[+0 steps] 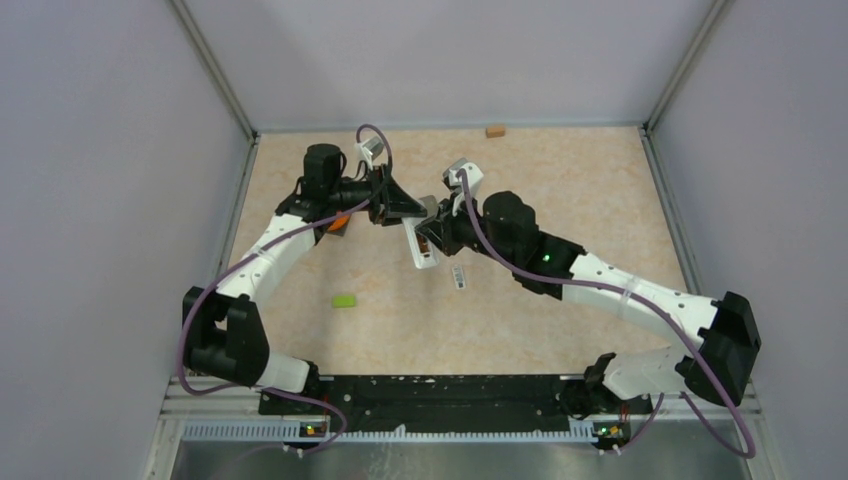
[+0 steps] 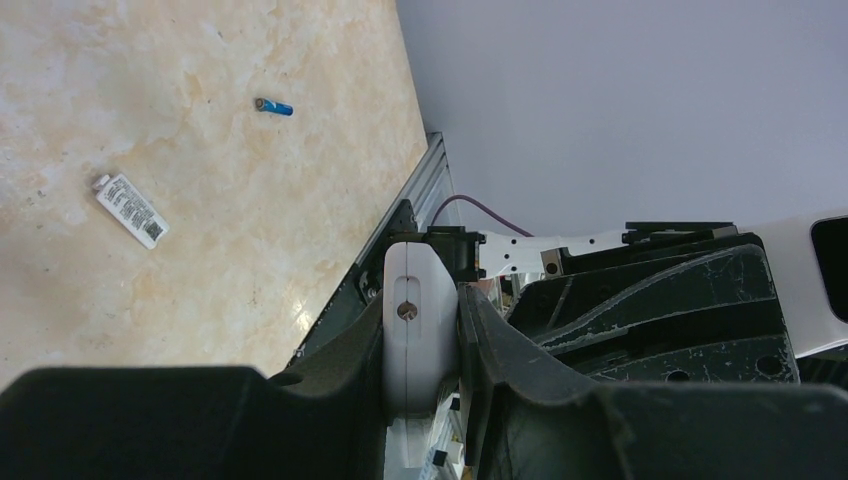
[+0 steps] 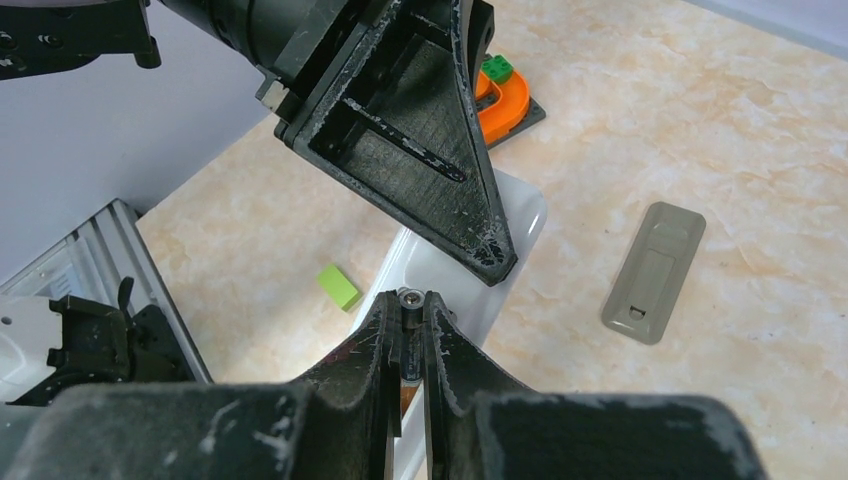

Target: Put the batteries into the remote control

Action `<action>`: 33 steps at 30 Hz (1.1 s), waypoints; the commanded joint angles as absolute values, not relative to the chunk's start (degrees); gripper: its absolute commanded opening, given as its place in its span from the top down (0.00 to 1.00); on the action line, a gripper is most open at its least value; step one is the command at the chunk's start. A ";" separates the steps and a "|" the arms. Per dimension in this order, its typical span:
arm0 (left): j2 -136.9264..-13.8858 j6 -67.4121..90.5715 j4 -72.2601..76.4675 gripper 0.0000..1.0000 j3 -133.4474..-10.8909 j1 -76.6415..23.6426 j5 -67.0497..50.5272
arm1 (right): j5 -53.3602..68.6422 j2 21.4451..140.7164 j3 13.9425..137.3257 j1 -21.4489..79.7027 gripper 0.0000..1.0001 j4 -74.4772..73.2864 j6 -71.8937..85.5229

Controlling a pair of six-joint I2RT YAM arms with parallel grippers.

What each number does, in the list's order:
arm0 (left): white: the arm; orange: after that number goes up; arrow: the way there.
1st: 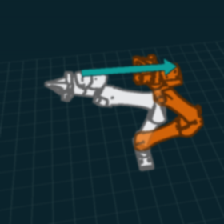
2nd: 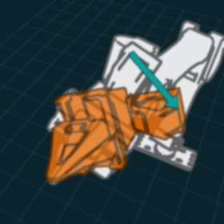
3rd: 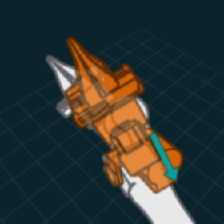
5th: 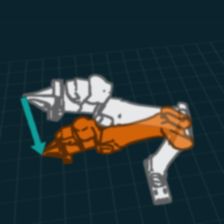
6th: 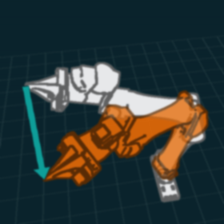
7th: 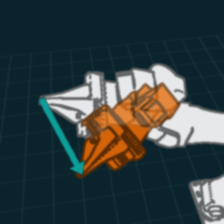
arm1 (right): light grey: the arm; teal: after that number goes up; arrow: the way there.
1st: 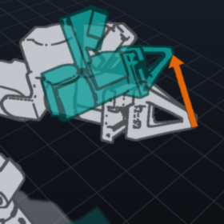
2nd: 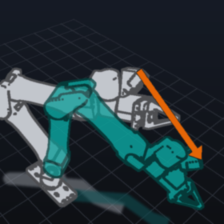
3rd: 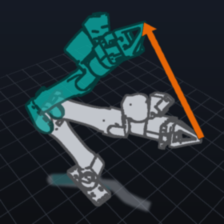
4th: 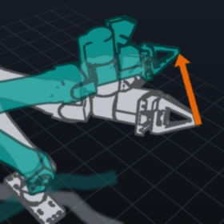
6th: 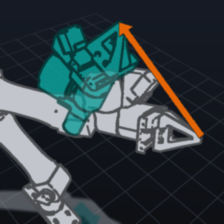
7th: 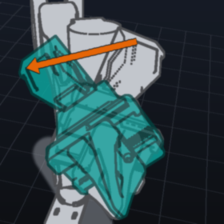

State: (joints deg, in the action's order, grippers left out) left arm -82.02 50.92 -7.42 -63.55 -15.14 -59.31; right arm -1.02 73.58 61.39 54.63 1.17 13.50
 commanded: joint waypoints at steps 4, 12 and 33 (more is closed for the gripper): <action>-81.49 51.67 -3.17 1.00 -65.91 -15.12 -59.35 | -1.53 73.57 60.56 55.47 1.00 3.35 13.03; -81.38 51.85 -1.79 1.00 -66.67 -15.07 -58.04 | -0.74 73.27 61.24 55.50 1.00 -0.53 12.57; -81.10 51.76 -1.99 1.00 -65.99 -15.03 -56.51 | -3.86 71.51 64.83 55.42 0.70 -2.82 14.95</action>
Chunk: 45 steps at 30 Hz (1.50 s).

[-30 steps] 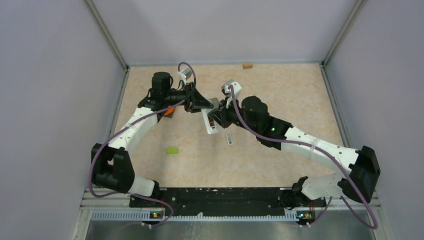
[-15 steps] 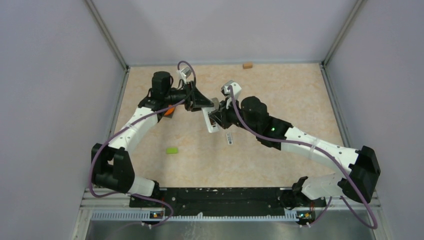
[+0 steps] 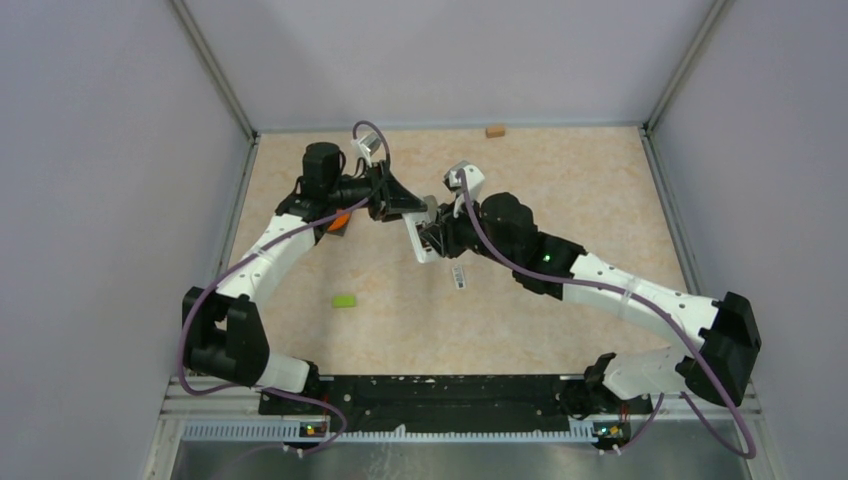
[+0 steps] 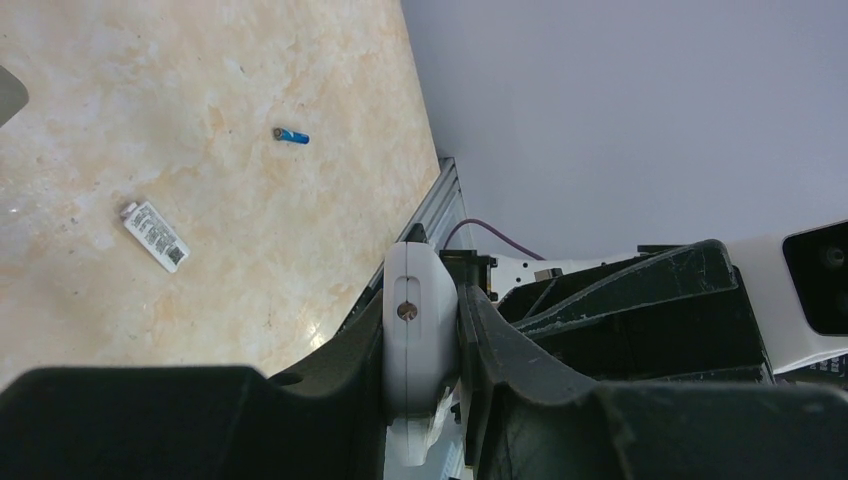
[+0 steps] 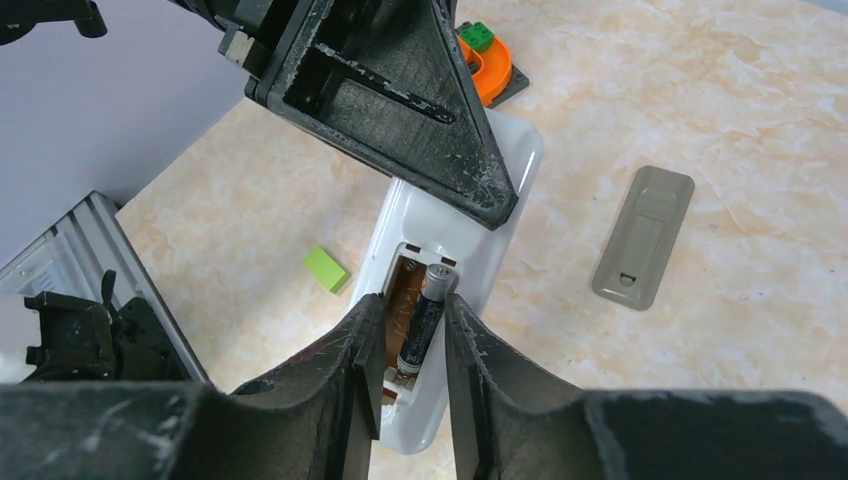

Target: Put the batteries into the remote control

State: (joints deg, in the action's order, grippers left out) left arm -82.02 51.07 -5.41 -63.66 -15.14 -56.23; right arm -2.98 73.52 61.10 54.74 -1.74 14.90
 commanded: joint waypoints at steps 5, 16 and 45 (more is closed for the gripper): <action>-80.94 51.58 -1.96 1.00 -65.55 -15.03 -56.36 | -2.19 71.24 66.23 54.99 0.66 -2.33 16.83; -80.96 50.19 -1.86 1.00 -65.26 -15.03 -53.05 | 1.61 70.85 69.34 47.78 0.25 -5.43 36.30; -81.54 58.52 11.80 1.00 -62.97 -15.21 -41.38 | 22.86 81.10 54.73 36.43 0.09 19.71 92.44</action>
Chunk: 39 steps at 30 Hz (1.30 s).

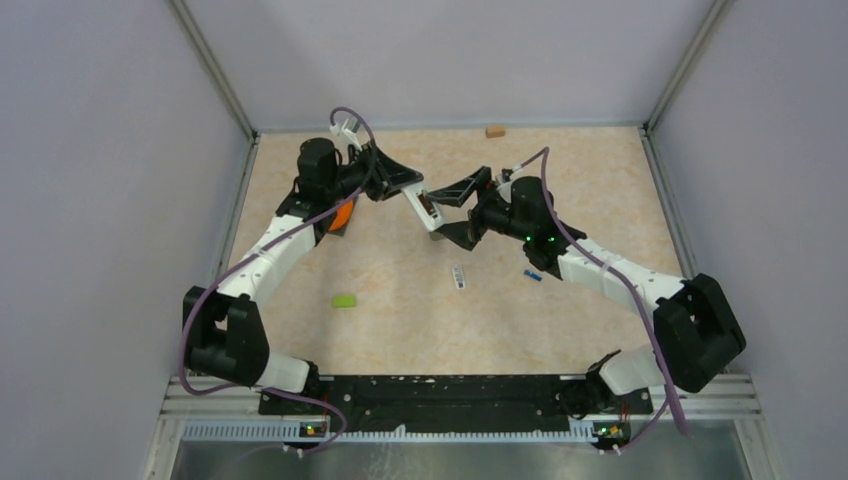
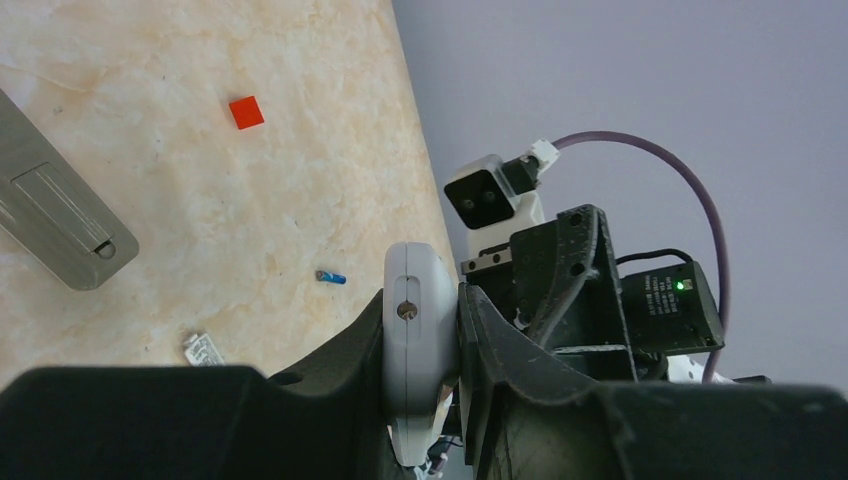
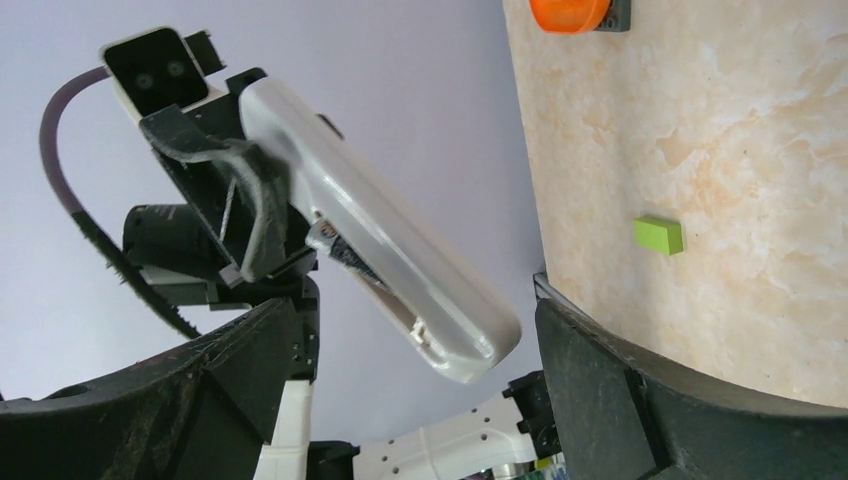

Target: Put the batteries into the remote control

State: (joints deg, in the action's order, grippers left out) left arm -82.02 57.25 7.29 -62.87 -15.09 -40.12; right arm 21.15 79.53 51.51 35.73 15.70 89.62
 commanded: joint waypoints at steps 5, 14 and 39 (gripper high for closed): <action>-82.10 59.38 11.23 1.00 -63.61 -15.21 -42.83 | 21.40 81.77 55.22 36.47 0.09 19.70 92.39; -83.23 61.30 9.84 1.00 -63.81 -15.27 -45.03 | 20.54 83.00 55.28 36.47 0.08 23.04 92.95; -81.52 59.59 15.98 1.00 -60.66 -15.73 -47.11 | 21.32 84.98 51.59 36.83 0.31 30.19 95.53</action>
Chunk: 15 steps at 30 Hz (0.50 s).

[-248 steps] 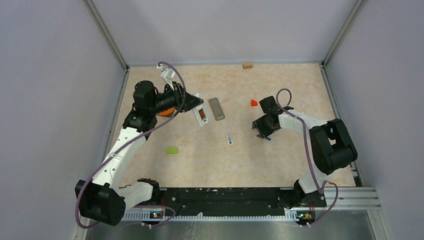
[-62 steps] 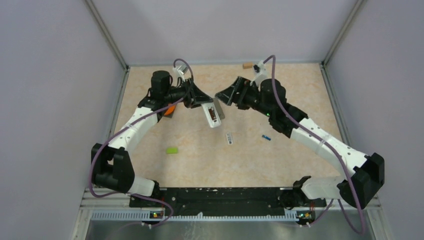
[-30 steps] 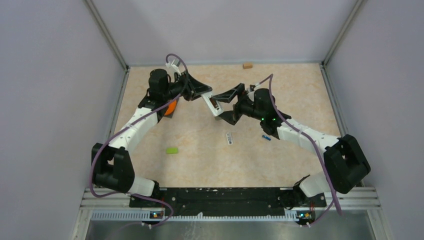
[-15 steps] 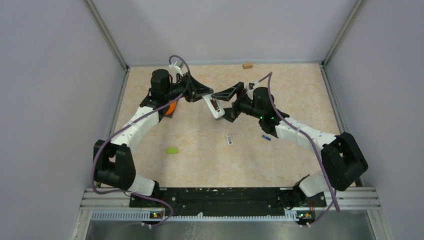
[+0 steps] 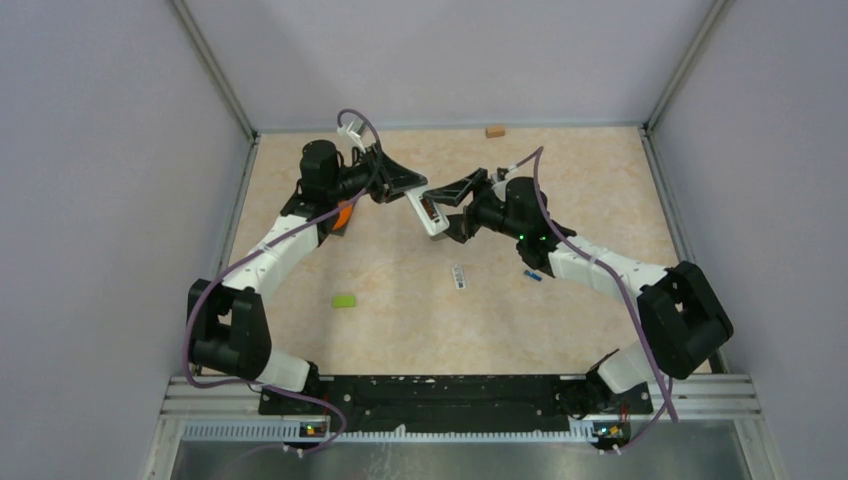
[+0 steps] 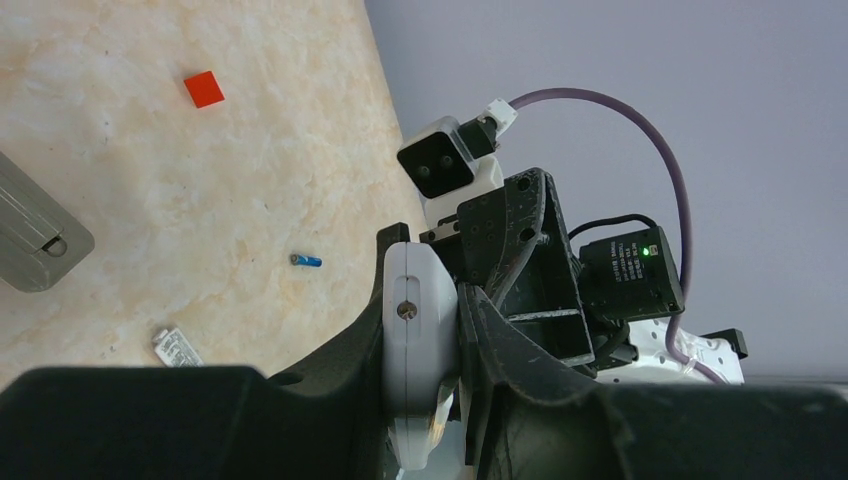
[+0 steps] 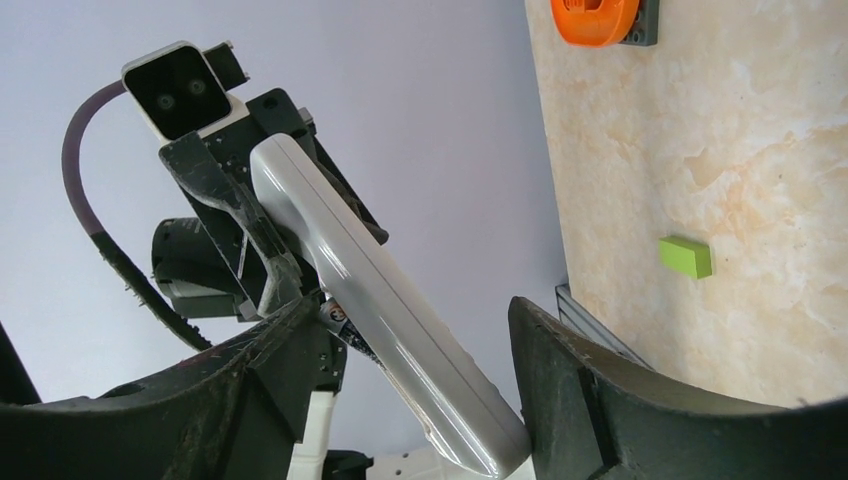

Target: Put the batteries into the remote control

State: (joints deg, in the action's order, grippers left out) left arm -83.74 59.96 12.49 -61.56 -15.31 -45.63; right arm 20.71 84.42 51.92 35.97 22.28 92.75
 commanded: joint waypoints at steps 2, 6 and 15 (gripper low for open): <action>-81.47 59.71 16.22 1.00 -60.64 -15.73 -47.07 | 21.41 85.08 51.31 36.91 0.34 30.32 95.70; -81.62 62.37 18.26 1.00 -60.93 -15.71 -46.92 | 21.88 85.21 50.39 36.91 0.47 31.06 96.40; -81.13 62.62 15.89 1.00 -62.65 -15.63 -46.83 | 21.71 85.03 50.46 36.91 0.60 30.10 94.08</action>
State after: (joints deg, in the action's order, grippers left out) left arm -83.74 65.91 13.72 -61.25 -14.39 -44.03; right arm 21.69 85.03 49.71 36.01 29.30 94.39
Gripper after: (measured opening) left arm 0.306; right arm 0.441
